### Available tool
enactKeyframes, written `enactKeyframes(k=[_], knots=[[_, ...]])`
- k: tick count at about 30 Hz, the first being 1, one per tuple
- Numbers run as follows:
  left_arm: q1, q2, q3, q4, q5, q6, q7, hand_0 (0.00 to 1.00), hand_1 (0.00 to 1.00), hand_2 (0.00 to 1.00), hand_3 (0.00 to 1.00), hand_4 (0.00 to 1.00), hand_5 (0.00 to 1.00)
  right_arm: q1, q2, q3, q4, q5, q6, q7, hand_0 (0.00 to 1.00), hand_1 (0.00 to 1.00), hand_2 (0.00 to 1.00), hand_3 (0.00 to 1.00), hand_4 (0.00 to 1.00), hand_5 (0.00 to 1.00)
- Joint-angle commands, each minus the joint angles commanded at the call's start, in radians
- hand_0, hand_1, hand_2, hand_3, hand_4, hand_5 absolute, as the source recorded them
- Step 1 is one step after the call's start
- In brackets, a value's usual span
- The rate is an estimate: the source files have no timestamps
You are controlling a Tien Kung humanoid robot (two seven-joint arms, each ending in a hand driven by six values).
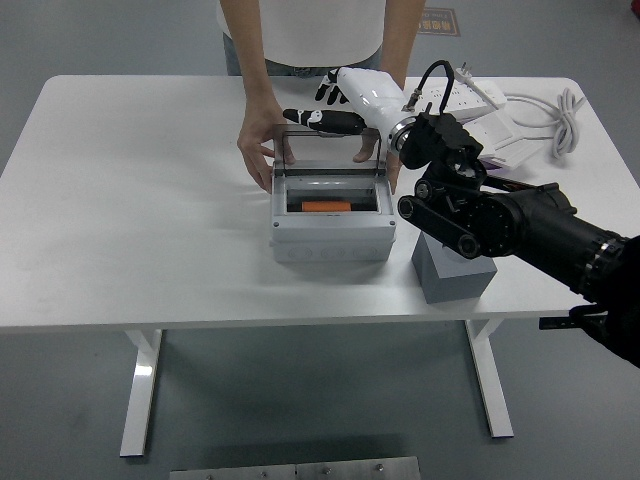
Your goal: Fetch the battery,place it into the box,close the lid of the box
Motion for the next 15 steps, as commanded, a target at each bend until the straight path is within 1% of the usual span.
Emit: enactKeyframes(k=[8,15], knots=[[-0.004,0.002,0.000,0.002,0.001,-0.001,-0.003,0.442,0.649,0.653,0.658,0.788,0.922,-0.012,0.005,-0.016,-0.004,0.011,0.000,0.005,0.776,0.622,0.636,0.648,0.998,0.979],[-0.014,0.001,0.002,0.006,0.003,-0.004,-0.012,0.443,0.648,0.653,0.658,0.788,0.922,-0.036,-0.003,-0.032,-0.004,0.023,0.000,0.012,0.774,0.621,0.634,0.644,0.998,0.981]])
